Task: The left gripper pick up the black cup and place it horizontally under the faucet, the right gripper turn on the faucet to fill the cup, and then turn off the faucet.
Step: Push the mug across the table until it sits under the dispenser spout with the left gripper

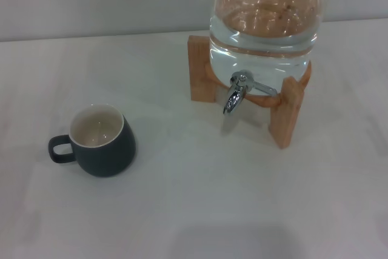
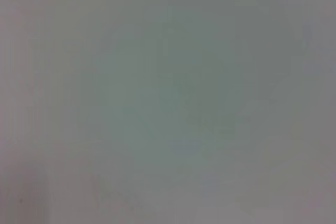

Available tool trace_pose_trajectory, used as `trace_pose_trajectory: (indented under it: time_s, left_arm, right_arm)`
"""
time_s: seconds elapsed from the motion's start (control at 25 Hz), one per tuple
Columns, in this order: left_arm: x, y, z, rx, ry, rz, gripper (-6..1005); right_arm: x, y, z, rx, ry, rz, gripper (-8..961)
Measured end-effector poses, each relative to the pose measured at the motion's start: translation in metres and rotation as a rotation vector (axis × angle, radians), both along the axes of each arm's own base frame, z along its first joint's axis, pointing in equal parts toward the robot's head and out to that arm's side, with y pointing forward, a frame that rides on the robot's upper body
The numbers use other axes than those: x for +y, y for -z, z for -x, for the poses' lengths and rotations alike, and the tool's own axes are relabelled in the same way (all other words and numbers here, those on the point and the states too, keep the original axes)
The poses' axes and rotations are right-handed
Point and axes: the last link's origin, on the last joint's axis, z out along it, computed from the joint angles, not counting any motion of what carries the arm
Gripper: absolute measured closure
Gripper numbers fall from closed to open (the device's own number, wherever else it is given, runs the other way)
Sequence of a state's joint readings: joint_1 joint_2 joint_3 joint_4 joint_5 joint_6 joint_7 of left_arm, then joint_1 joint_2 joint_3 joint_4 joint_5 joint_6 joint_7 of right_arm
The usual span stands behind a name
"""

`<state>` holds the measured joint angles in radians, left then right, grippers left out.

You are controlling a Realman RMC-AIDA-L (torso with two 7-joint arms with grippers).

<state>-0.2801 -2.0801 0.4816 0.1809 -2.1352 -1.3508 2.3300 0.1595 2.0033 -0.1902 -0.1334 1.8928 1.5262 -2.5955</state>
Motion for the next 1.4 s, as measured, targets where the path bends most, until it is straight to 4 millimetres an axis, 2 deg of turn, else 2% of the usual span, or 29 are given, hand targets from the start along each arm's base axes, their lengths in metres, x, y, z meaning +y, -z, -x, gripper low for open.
trace_pose_trajectory:
  time_s: [0.56,0.76,0.92,0.96,1.2,1.4]
  left_arm:
    - [-0.004,0.001,-0.001,0.01,0.017,0.015,109]
    - [-0.009,0.008,-0.006,0.063,0.08,0.098,109]
    - [-0.016,0.012,-0.007,0.11,0.123,0.19,109]
    - [-0.024,0.017,-0.008,0.123,0.146,0.235,109]
    - [-0.043,0.025,-0.005,0.141,0.16,0.293,110]
    - [-0.051,0.037,0.001,0.16,0.137,0.364,110]
  right_arm:
    - [0.0,-0.003,0.0,0.002,-0.008,-0.005,128]
    - [-0.002,-0.008,-0.001,0.0,-0.009,-0.016,128]
    - [-0.003,-0.015,-0.002,-0.003,-0.012,-0.024,128]
    - [-0.003,-0.015,-0.002,-0.001,-0.013,-0.024,128]
    - [-0.001,-0.022,-0.002,-0.011,-0.021,-0.03,128]
    - [0.001,-0.024,-0.002,-0.011,-0.024,-0.03,128]
